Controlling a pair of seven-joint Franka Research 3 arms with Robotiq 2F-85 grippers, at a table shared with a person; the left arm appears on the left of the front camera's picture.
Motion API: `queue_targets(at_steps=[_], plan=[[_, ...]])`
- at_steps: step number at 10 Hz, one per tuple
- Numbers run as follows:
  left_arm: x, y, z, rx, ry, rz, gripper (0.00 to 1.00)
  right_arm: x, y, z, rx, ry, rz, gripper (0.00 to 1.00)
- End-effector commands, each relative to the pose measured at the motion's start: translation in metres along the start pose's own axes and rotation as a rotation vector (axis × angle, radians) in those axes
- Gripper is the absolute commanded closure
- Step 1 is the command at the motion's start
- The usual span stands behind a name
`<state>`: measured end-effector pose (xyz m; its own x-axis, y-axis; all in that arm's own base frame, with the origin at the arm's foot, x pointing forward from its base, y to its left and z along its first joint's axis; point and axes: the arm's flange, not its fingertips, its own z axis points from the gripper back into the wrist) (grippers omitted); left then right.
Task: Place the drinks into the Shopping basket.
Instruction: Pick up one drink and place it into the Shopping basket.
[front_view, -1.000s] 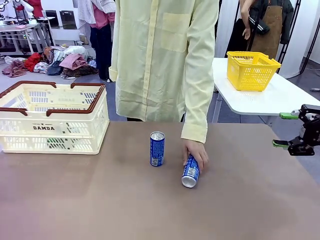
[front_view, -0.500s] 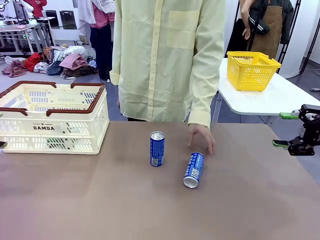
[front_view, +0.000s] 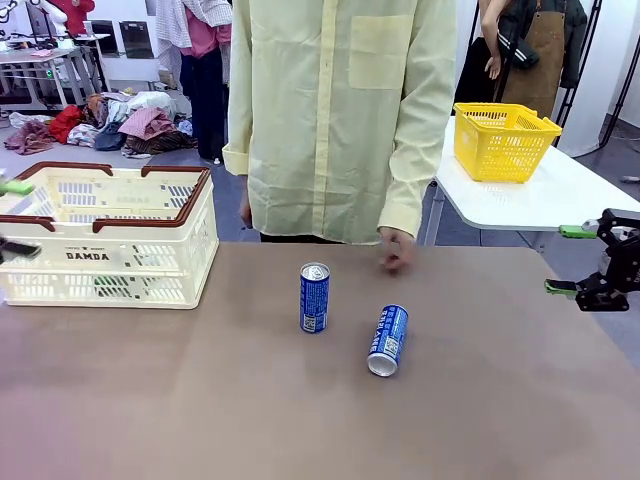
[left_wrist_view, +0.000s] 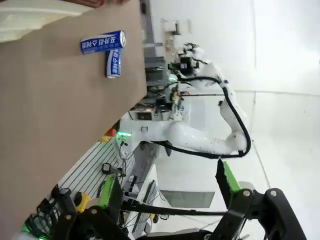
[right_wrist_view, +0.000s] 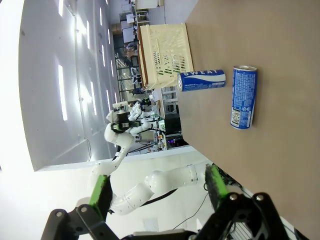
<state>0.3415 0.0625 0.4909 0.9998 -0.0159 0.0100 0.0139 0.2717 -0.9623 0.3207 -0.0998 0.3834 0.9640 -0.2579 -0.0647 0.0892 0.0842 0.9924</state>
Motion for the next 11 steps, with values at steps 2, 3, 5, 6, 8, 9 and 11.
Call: queue_targets(at_steps=[2,3,5,6,8,9,11], plan=[[0.024,-0.118,-0.103,0.390,-0.029,0.045,0.00,0.001,0.004,-0.001,0.010,-0.012,-0.006,0.00],[0.038,-0.139,-0.141,0.530,-0.036,0.052,0.00,0.001,0.004,-0.001,0.010,-0.012,-0.006,0.00],[0.057,-0.165,-0.221,0.764,0.023,0.017,0.00,0.001,0.004,-0.001,0.010,-0.012,-0.006,0.00],[0.063,-0.171,-0.251,0.847,0.018,0.008,0.00,0.001,0.004,-0.001,0.010,-0.012,-0.006,0.00],[0.078,-0.171,-0.309,1.002,0.013,0.004,0.00,0.001,0.004,-0.001,0.010,-0.012,-0.006,0.00],[0.088,-0.163,-0.340,1.071,0.003,0.014,0.00,0.001,0.004,-0.001,0.010,-0.012,-0.006,0.00],[0.103,-0.151,-0.385,1.156,-0.053,0.040,0.00,0.001,0.004,-0.001,0.010,-0.012,-0.006,0.00]])
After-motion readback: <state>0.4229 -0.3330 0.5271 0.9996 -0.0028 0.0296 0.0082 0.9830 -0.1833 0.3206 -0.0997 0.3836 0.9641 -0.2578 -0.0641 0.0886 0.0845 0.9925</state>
